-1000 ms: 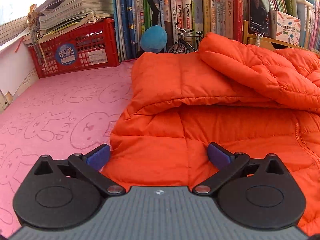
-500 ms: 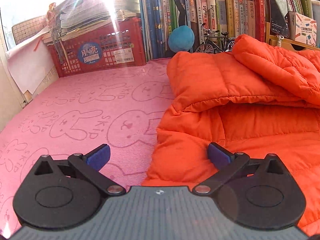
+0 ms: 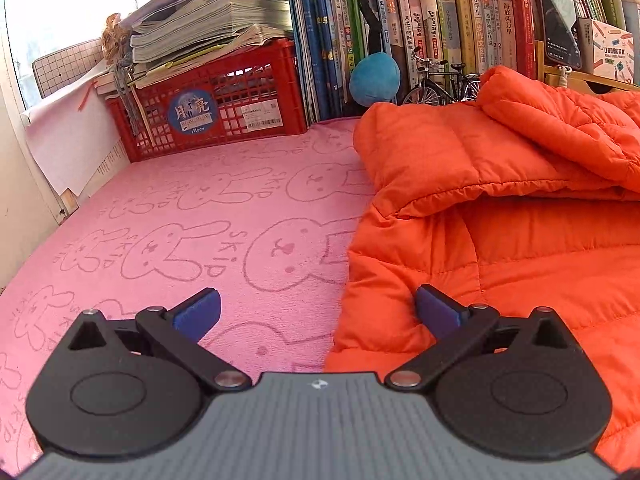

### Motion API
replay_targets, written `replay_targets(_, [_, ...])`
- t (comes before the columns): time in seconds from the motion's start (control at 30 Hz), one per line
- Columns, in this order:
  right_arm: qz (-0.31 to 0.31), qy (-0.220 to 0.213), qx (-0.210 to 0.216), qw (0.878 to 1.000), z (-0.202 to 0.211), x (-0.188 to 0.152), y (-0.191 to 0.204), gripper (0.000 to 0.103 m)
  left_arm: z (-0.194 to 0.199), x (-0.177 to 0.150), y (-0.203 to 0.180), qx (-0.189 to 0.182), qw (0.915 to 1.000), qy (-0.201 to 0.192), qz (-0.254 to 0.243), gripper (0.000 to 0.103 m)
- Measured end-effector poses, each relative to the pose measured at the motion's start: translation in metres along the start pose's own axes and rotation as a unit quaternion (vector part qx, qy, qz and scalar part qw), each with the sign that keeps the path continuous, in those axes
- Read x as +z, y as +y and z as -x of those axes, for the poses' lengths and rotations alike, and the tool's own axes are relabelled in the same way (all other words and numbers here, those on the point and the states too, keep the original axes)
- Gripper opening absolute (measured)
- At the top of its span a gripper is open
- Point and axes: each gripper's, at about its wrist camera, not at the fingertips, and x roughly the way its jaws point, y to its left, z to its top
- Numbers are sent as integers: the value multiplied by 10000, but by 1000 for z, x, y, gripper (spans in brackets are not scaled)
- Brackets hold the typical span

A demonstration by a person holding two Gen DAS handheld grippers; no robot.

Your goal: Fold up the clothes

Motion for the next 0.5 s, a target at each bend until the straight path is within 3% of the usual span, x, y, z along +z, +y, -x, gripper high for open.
replay_targets(0.27, [-117, -140, -74, 9998, 14, -1, -1, 103, 18, -2, 1, 163, 9998, -21, -81, 103])
replay_targets(0.37, [-54, -748, -6, 9972, 60, -14, 10, 102, 65, -9, 0, 156, 9990, -408, 93, 100])
replay_targets(0.43, [109, -1243, 339, 9916, 97, -31, 27, 103, 105, -20, -6, -192, 9942, -1017, 302, 103])
replay_targets(0.5, [443, -1660, 753, 9822, 128, -55, 47, 103, 131, -38, -18, -287, 9889, -1432, 277, 103])
